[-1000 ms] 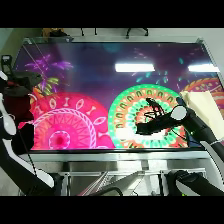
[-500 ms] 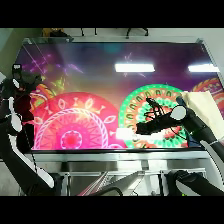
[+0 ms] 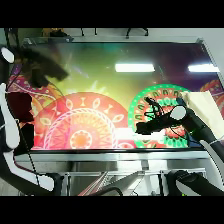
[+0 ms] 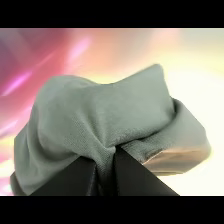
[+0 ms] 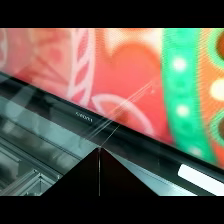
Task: Fold the shirts.
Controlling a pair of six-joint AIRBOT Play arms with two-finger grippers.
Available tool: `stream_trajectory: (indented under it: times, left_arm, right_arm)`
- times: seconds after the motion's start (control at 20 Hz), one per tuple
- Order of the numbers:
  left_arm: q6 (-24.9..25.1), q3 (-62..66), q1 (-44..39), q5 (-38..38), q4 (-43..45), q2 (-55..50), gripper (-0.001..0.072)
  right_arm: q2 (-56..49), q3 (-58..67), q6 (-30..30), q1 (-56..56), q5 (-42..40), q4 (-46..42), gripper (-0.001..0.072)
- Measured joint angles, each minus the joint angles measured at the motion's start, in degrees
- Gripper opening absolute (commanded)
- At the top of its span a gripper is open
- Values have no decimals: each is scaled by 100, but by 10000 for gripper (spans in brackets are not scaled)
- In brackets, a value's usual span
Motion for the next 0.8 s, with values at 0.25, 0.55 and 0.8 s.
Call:
stream_trajectory:
  times: [0.25,0.55,0.8]
  left_arm:
    - [-216,-111,-1215,-1631,-988,671,16]
    - [-549,-1270,-2761,-2310,-1191,813,704]
    - [-1023,-1340,-3202,-2883,-815,839,704]
  right_arm:
    - [-101,0,4,0,-118,236,21]
    - [-140,39,-11,-42,-142,348,29]
    - [-125,601,-262,-671,223,361,437]
